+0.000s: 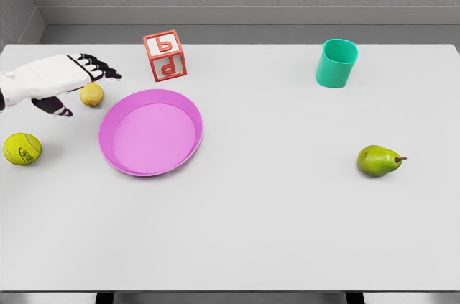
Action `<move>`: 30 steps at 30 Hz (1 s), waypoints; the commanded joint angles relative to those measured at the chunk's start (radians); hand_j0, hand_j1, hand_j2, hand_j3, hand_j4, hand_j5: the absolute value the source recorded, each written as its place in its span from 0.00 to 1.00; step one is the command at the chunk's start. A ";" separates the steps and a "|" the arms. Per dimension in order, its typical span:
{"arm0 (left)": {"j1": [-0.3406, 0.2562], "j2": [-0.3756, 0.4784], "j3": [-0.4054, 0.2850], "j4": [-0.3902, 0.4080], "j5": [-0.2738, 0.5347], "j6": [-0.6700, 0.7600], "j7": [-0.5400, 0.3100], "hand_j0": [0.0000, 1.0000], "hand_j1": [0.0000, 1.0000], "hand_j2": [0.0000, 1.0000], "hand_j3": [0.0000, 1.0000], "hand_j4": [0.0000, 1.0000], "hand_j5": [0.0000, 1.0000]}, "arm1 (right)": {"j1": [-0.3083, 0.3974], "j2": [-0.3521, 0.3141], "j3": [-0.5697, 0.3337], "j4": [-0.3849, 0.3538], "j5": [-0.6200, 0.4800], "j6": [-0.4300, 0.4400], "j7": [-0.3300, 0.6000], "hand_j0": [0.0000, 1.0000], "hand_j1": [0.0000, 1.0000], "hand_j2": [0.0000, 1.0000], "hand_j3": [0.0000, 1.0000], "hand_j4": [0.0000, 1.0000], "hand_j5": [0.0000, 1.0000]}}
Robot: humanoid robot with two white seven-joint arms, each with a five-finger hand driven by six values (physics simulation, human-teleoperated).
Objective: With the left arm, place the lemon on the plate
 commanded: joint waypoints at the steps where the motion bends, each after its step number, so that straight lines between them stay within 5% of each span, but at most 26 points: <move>1: -0.003 -0.029 -0.002 0.060 -0.050 0.002 0.000 1.00 1.00 1.00 1.00 1.00 1.00 | 0.000 0.000 0.000 0.000 0.000 0.000 0.001 1.00 1.00 1.00 1.00 1.00 1.00; 8: -0.045 -0.096 -0.012 0.126 -0.119 0.002 0.000 1.00 1.00 1.00 1.00 1.00 1.00 | 0.000 0.000 0.000 0.000 0.000 0.000 0.001 1.00 1.00 1.00 1.00 1.00 1.00; 30: -0.094 -0.130 -0.048 0.236 -0.203 0.002 0.000 1.00 1.00 1.00 1.00 1.00 1.00 | 0.000 0.000 0.000 0.000 0.000 0.000 0.001 1.00 1.00 1.00 1.00 1.00 1.00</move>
